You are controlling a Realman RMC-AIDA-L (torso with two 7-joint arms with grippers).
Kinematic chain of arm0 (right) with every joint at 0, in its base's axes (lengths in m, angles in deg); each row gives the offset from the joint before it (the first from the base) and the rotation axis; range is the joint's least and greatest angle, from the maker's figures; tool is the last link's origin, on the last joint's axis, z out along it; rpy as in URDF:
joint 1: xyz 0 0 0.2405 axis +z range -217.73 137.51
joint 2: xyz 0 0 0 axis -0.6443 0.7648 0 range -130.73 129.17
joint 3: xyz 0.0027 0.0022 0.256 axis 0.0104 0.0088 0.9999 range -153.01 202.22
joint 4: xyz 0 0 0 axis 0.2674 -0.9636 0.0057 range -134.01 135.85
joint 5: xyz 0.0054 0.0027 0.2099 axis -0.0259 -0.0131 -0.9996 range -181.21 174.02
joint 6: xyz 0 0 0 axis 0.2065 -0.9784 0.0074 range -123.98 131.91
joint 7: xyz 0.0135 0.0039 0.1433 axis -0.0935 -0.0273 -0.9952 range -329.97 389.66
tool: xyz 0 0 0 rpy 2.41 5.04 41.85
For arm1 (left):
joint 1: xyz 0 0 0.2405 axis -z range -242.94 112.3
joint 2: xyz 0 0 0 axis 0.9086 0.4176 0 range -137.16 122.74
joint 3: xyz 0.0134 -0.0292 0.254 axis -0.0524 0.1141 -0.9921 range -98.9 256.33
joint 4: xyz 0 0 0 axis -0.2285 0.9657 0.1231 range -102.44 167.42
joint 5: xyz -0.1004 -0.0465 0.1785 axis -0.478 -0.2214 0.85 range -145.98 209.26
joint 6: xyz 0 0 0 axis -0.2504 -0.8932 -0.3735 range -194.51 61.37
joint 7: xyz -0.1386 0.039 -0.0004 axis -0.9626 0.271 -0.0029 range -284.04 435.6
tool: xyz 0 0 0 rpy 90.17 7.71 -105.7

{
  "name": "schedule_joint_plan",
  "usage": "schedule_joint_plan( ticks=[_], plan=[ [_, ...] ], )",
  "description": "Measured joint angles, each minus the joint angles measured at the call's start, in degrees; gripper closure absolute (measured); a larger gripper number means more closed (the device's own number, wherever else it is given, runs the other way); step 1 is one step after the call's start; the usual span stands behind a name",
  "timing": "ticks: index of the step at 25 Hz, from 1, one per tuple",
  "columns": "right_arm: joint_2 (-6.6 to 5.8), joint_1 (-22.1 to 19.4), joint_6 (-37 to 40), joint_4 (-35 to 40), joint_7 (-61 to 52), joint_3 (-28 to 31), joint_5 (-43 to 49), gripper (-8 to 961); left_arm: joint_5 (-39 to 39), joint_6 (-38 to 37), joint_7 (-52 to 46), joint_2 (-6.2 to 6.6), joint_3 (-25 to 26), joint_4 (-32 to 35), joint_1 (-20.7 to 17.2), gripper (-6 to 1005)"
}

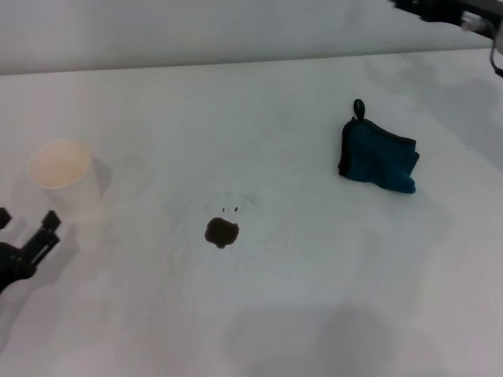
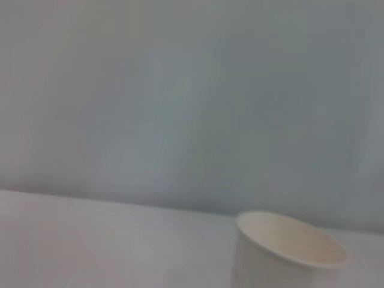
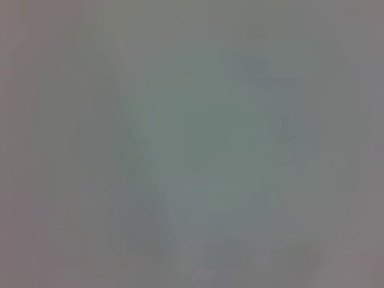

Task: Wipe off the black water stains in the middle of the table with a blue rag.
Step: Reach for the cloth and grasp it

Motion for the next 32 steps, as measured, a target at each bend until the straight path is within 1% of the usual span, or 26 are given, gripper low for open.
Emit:
schedule_joint_plan(
  ticks=[1,4,6,8,9,11,12,14,15,16,18,20,26,32],
  plan=[
    [-0.14,0.4,-0.6,1.3,-3.3,-0.1,3.8,112,-0.8,0.7,0.0,0.05,0.0,-0.1,-0.4,116],
    [-0.44,1.4,-4.8,7.6,-19.1,-0.1,20.6,112,-2.7,1.6,0.0,0.17,0.3,-0.3,-1.0,117],
    [-0.6,2.5,-10.0,12.5,-32.3,-0.1,35.3,112,-3.8,1.6,0.0,0.28,0.6,-0.5,-1.0,117],
    [-0.35,3.5,-15.8,16.3,-41.8,0.0,47.6,112,-5.0,1.6,0.1,0.43,0.7,-0.5,-0.9,117],
    [0.09,4.0,-18.9,18.1,-45.9,0.0,53.3,112,-5.4,1.6,0.2,0.46,0.7,-0.5,-0.7,117],
    [1.58,5.0,-23.5,20.6,-50.6,0.0,62.5,112,-6.2,1.5,0.4,0.59,0.7,-0.3,-0.5,117],
    [2.78,5.8,-25.5,21.4,-52.2,0.0,67.1,112,-6.6,1.2,0.4,0.7,0.7,-0.2,-0.4,117],
    [4.45,6.8,-27.1,21.8,-53.9,-0.4,73.4,112,-7.5,0.5,0.5,0.85,0.7,-0.3,0.0,117],
    [4.9,7.2,-27.2,21.6,-54.6,-1.1,75.3,112,-7.8,0.4,0.5,0.88,0.7,-0.4,0.1,116],
    [5.08,7.5,-27.2,21.1,-55.6,-2.3,76.8,113,-8.1,0.3,0.5,0.92,0.7,-0.4,0.3,116],
    [5.03,8.1,-26.9,19.7,-57.8,-5.2,77.8,113,-8.2,0.3,0.5,0.95,0.7,-0.2,0.3,116],
    [5.01,8.4,-26.5,18.5,-59.0,-6.9,78.0,113,-8.2,0.3,0.5,0.96,0.8,-0.1,0.4,116],
    [5.25,8.7,-24.8,14.7,-59.6,-9.3,77.8,113,-8.2,0.3,0.6,1.06,0.8,-0.1,0.6,117],
    [5.27,8.8,-22.3,11.7,-59.7,-9.7,77.9,118,-8.2,0.2,0.6,1.05,0.8,0.0,0.7,117]
  ],
)
